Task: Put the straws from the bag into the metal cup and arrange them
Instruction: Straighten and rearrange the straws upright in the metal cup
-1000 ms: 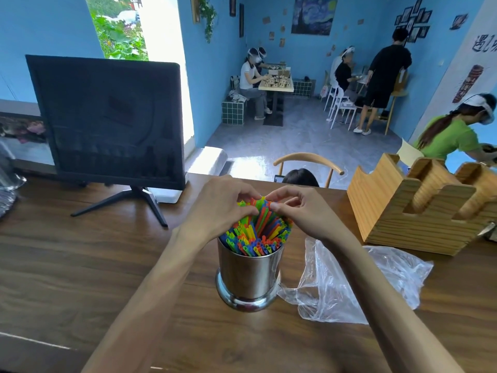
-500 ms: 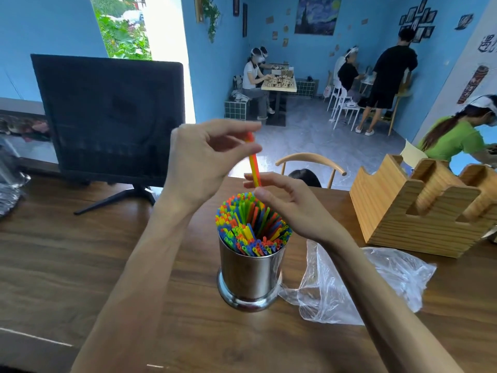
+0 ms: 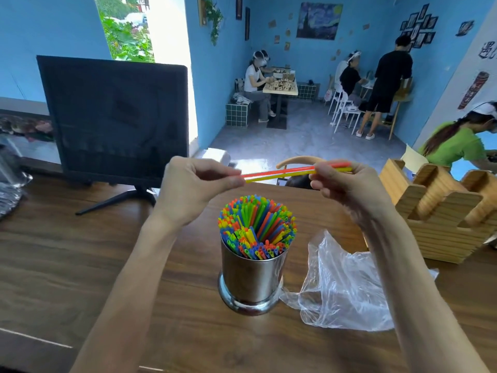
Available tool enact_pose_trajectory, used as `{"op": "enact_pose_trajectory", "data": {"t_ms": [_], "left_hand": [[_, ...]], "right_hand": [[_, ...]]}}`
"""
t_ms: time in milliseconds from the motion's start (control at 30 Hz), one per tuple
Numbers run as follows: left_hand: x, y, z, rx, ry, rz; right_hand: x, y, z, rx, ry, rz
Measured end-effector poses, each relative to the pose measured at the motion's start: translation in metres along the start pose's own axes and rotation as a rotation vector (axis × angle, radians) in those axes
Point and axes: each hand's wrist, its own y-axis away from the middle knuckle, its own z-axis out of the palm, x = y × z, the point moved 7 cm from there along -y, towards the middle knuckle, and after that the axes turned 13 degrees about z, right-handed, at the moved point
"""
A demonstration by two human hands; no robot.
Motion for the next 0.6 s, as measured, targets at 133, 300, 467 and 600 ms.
{"op": "enact_pose_trajectory", "data": {"t_ms": [133, 300, 467, 600], "left_hand": [[-0.02, 0.017, 0.02, -0.156, -0.003, -0.072], [-0.036, 0.033, 0.044, -0.434, -0.184, -0.083], [-0.035, 0.024, 0.021, -0.207, -0.301, -0.061], [-0.043, 0.024, 0.027, -0.355, -0.442, -0.106]], "right_hand": [[-0.01, 0.003, 0.008, -0.013, -0.109, -0.04], [-0.023, 0.015, 0.035, 0.049, 0.142, -0.328], [0.001, 0.018, 0.056, 0.085, 0.592, -0.503], [0.025, 0.02, 0.068, 0.207, 0.917, -0.588]]}}
